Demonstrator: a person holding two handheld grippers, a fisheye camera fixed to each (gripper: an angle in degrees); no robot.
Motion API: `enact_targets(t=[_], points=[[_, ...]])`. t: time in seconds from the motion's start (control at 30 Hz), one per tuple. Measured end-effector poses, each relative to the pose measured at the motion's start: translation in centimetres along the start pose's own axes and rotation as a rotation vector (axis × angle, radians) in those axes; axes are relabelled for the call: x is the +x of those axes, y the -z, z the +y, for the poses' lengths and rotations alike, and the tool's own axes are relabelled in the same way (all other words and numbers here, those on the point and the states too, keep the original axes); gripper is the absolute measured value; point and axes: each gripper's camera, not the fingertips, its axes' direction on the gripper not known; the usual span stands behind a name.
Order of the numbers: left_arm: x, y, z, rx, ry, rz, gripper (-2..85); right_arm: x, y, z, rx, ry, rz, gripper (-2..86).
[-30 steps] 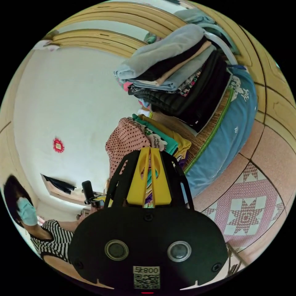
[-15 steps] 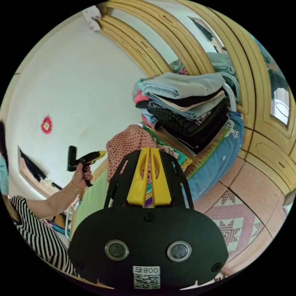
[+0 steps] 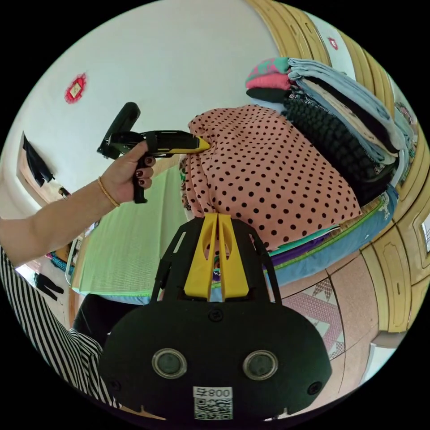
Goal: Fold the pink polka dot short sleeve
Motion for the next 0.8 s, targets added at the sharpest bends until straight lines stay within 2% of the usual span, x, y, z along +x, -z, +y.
enact_targets(t=[0.1, 0.23, 0.4, 0.47, 0.53, 0.63, 0.8], points=[[-0.4, 1.7, 1.0, 0.068, -0.013, 0.014, 0.3, -1.1, -0.4, 0.0, 0.031, 0.009, 0.007, 0.0], [-2.0, 1.7, 1.6, 0.0, 0.029, 0.032, 0.3, -2.2, -2.9, -0.1, -0.005, 0.02, 0.017, 0.0], [-2.6, 6.3, 5.1, 0.144, 0.003, 0.153, 0.2, -3.6, -3.6, -0.1, 0.046, -0.012, 0.007, 0.1], [-2.9, 8.0, 7.1, 0.174, -0.025, 0.142, 0.2, -5.5, -3.4, 0.1, 0.094, 0.019, 0.023, 0.1], [-3.2, 9.7, 9.6, 0.182, -0.058, 0.075, 0.2, -7.4, -3.0, 0.4, 0.16, 0.045, 0.04, 0.1], [-3.9, 11.0, 14.4, 0.119, -0.093, -0.12, 0.2, -11.3, -2.9, 0.8, 0.28, 0.138, 0.053, 0.2], [-6.3, 9.6, 22.8, -0.138, -0.079, -0.35, 0.3, -16.9, -7.0, -0.8, 0.319, 0.287, 0.017, 0.7]])
